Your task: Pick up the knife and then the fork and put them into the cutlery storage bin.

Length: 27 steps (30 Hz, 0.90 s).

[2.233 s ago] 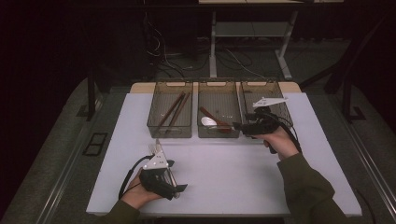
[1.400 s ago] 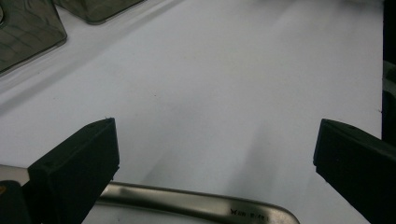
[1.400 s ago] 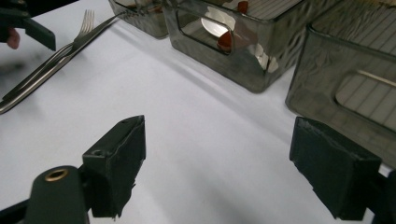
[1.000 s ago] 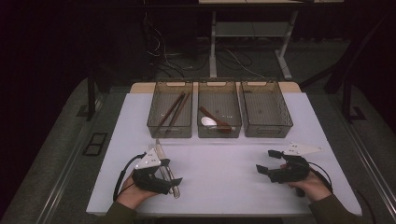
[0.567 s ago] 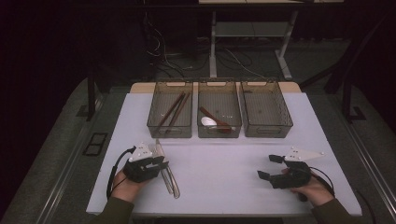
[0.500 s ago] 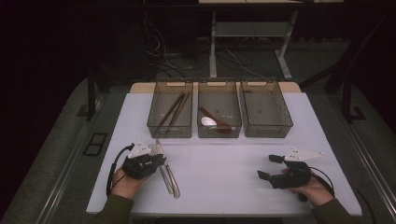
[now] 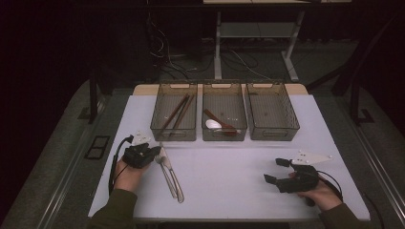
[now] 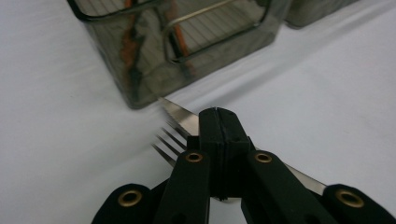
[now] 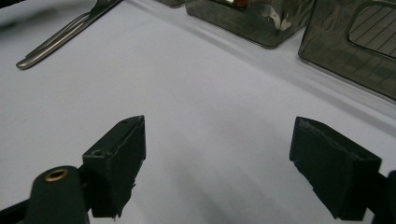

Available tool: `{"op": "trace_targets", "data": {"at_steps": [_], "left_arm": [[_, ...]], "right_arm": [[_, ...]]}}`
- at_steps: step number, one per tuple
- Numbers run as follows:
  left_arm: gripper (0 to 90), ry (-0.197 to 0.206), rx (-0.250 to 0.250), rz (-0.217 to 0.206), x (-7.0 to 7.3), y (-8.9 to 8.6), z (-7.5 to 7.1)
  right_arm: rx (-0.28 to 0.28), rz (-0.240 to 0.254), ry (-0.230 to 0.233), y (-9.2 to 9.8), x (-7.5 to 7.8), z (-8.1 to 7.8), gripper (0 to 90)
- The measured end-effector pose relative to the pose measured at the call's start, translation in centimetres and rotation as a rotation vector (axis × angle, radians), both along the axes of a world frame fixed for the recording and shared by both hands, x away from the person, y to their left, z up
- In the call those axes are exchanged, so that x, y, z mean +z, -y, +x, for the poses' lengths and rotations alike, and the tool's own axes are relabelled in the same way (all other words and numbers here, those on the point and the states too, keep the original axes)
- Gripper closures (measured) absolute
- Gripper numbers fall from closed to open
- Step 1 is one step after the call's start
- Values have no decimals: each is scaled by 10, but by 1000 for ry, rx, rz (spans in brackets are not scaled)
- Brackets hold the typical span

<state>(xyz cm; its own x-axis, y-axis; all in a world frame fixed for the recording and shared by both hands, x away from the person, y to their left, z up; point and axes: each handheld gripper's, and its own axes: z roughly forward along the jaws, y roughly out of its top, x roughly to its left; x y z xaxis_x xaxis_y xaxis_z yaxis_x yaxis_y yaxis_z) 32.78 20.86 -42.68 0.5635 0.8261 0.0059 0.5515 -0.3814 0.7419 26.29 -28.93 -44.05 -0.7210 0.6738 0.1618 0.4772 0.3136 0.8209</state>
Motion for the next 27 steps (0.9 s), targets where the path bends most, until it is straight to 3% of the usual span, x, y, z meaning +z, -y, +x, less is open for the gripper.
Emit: {"op": "trace_targets", "data": {"at_steps": [8,11,15,22,27], "left_arm": [[890,-5,30,34,-4,6,16],[890,-8,35,24,-6,7,19],[890,-15,28,49,-8,10,20],[890,-37,65,78,-8,3,19],[890,-37,90,76,-11,4,23]], "right_arm": [[-5,2,-1,2,0,1,182],[-5,1,-1,2,0,0,182],[-3,0,-3,2,-1,0,182],[-5,-1,0,3,0,0,182],[-2,-3,0,2,-1,0,182]]}}
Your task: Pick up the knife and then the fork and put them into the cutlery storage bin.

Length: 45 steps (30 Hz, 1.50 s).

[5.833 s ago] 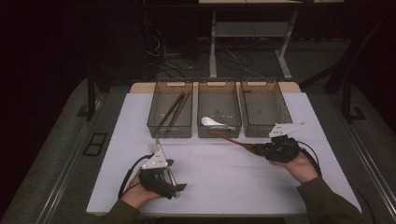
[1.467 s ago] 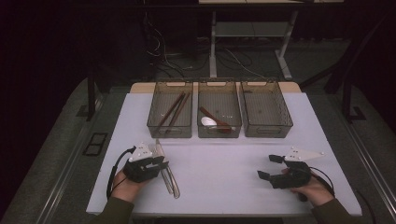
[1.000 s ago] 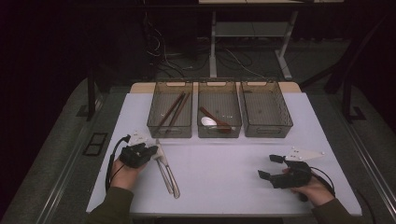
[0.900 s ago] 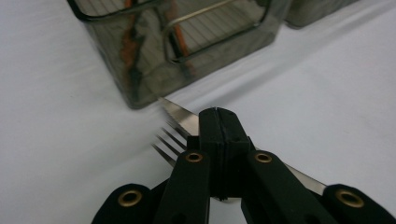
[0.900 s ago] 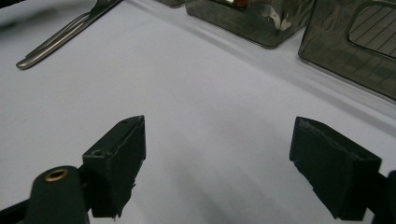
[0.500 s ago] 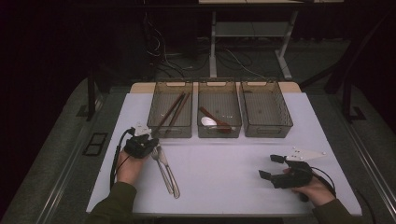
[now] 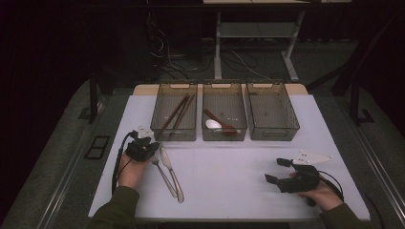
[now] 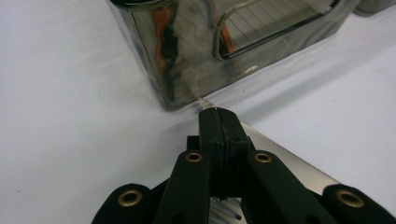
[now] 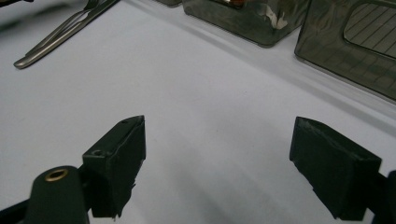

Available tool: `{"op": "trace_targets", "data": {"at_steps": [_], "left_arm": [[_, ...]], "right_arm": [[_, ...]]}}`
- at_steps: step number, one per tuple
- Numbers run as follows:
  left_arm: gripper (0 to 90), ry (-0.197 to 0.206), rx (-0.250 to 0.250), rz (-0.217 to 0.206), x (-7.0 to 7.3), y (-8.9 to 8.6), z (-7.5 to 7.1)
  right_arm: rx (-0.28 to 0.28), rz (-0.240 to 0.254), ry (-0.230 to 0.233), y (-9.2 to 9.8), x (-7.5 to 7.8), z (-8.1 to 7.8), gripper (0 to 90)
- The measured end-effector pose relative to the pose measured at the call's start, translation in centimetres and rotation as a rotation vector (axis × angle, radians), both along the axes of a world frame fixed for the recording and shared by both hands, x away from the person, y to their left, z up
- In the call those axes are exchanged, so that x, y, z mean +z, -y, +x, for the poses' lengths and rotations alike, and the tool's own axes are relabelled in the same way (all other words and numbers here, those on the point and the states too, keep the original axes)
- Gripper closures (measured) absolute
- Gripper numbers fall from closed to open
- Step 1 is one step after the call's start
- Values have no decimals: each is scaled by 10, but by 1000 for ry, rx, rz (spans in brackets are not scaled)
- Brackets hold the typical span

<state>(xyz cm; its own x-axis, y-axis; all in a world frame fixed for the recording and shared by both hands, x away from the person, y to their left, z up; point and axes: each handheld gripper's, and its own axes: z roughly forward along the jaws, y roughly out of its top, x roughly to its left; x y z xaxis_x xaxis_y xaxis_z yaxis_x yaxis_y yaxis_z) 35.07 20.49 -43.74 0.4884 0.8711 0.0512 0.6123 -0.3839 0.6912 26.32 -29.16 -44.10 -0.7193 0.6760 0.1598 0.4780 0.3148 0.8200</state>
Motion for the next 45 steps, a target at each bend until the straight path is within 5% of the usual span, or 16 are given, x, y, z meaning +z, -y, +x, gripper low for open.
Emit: {"op": "trace_targets", "data": {"at_steps": [11,24,45], "left_arm": [[890,-33,25,36,-4,6,11],[891,-44,-4,19,-4,15,11],[891,-92,-172,-65,-6,58,8]], "right_arm": [[1,-4,1,0,-1,0,182],[2,-5,0,-1,0,0,182],[5,-3,3,-2,-1,0,182]]}}
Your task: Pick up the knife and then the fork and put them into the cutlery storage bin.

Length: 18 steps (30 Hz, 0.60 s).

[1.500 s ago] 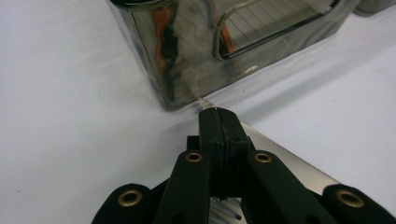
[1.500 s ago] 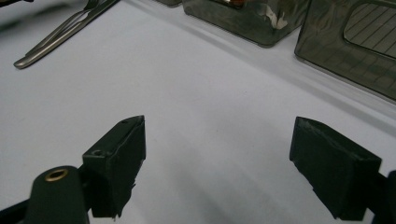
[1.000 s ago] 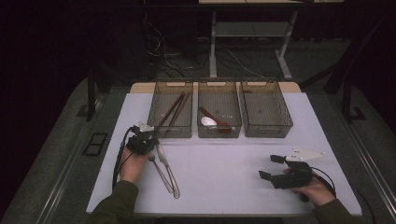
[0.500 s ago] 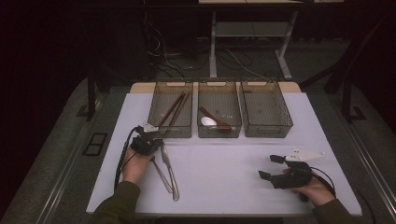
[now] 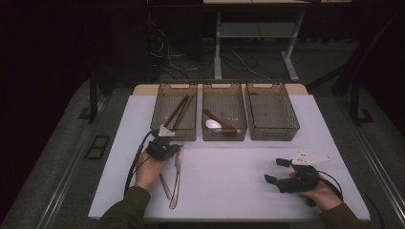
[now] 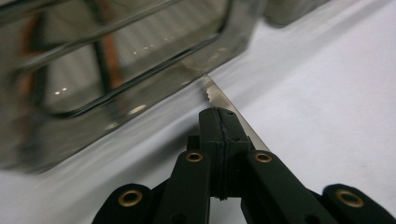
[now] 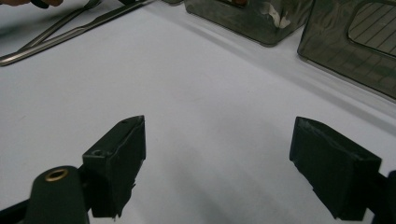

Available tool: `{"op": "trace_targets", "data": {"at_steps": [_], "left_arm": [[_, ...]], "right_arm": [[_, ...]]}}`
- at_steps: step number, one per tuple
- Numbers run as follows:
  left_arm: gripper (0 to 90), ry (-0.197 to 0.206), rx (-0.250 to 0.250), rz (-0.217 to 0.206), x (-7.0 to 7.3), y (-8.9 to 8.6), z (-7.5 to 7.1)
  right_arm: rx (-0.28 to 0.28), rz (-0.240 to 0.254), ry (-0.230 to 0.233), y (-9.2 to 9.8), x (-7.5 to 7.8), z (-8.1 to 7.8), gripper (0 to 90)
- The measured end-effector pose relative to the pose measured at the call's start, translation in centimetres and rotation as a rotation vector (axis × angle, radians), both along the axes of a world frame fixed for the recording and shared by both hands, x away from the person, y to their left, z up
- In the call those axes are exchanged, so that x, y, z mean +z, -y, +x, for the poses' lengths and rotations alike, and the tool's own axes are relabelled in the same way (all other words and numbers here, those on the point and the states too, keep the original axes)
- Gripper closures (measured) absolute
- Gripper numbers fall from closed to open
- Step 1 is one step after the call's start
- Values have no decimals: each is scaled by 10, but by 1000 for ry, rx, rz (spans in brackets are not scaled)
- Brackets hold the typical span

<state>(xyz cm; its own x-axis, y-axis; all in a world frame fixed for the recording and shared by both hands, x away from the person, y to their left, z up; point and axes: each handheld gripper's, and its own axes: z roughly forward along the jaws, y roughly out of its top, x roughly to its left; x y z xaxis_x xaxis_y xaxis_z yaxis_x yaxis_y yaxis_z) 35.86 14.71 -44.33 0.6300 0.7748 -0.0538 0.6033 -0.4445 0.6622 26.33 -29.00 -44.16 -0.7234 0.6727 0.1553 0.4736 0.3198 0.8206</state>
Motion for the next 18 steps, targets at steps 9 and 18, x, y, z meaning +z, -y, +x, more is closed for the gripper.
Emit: {"op": "trace_targets", "data": {"at_steps": [9,18], "left_arm": [[891,-16,-80,-24,-1,24,-7],[891,-22,-161,-46,-2,49,-15]], "right_arm": [[2,0,0,0,0,0,182],[0,-1,-1,0,1,0,182]]}}
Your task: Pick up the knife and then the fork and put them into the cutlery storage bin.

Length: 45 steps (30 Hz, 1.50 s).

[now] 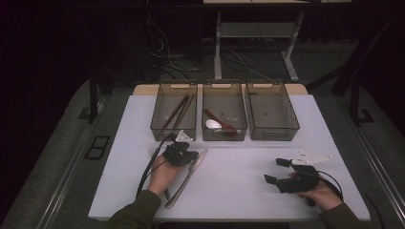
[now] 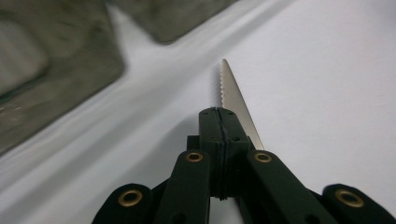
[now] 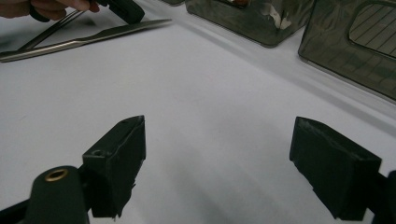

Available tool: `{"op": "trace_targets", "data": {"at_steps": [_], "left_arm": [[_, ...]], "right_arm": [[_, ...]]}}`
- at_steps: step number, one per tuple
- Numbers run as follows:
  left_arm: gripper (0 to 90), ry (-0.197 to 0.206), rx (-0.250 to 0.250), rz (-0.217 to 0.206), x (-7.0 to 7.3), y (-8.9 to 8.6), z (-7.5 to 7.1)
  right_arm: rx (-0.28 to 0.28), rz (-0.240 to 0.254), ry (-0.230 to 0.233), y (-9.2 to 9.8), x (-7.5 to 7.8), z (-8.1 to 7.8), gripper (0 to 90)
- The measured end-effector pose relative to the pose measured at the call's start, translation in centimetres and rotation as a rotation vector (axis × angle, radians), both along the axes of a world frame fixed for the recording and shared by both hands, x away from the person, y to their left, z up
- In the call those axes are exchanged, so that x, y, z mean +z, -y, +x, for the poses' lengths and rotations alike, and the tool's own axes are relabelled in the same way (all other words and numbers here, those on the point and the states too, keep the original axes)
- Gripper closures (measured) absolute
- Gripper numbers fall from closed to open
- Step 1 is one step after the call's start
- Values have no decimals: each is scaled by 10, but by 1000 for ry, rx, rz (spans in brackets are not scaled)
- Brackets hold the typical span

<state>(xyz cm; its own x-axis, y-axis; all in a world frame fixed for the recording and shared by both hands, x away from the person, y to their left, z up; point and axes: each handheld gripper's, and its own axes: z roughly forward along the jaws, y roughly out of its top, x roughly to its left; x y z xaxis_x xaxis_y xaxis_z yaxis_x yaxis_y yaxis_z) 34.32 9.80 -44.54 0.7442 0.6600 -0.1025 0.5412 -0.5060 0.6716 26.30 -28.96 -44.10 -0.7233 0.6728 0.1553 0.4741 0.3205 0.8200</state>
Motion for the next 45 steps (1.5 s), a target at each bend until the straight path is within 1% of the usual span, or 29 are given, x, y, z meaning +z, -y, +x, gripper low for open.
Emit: {"op": "trace_targets", "data": {"at_steps": [1,2,4,6,8,11,12,14,15,16,18,21,22,24,25,27,28,29,31,33,34,36,37,38,40,43,45], "left_arm": [[891,4,-13,3,0,3,-1],[891,-6,-27,-7,0,8,-3],[891,0,-50,-1,0,15,-6],[891,-12,-76,-14,0,22,-9],[891,-5,-99,-4,0,28,-12],[891,-8,-140,-2,0,37,-17],[891,-9,-144,-9,0,41,-19],[891,-9,-150,-10,0,47,-23],[891,-2,-165,-9,-1,48,-22],[891,-15,-156,-19,-1,49,-24],[891,-10,-169,-15,-1,49,-23],[891,-13,-162,-24,-1,48,-24],[891,-1,-174,-24,1,47,-22],[890,4,-165,-39,5,42,-24],[888,10,-153,-59,7,40,-26],[833,23,-163,-55,12,32,-28],[814,30,-160,-61,13,28,-31],[796,33,-162,-56,15,23,-34],[749,33,-154,-67,18,12,-41],[718,36,-149,-77,21,1,-49],[706,35,-150,-78,22,-5,-55],[679,33,-145,-81,20,-13,-64],[666,27,-149,-73,19,-18,-71],[661,29,-145,-68,17,-20,-77],[658,32,-149,-44,15,-27,-85],[661,25,-134,-52,12,-33,-93],[690,22,-141,-41,11,-34,-94]], "right_arm": [[0,-1,1,0,0,0,182],[1,-3,2,0,0,0,182],[2,-7,2,0,0,0,182],[4,-12,5,0,-1,0,182],[3,-12,3,-1,-1,0,182],[5,-12,6,-1,-1,0,182],[5,-13,5,-1,-1,0,182],[5,-13,5,-1,-1,0,182],[6,-14,5,-1,-1,0,182],[6,-14,6,-1,-1,0,182],[8,-15,8,-1,-1,0,182],[8,-16,8,-1,-1,0,182],[8,-17,8,-1,-1,0,182],[8,-15,7,-1,-1,0,182],[7,-14,6,-1,0,0,182],[7,-14,5,-1,0,0,182],[8,-14,6,-1,0,0,182],[10,-13,5,-1,0,0,182],[11,-14,7,-1,0,0,182],[11,-17,6,-1,-1,-1,182],[11,-18,6,-1,-1,0,182],[10,-18,6,-1,-1,0,182],[10,-19,6,-1,-1,0,182],[9,-19,3,-1,-1,0,182],[9,-20,3,-2,-1,0,182],[9,-21,4,-2,-1,0,182],[10,-22,4,-2,-1,0,182]]}}
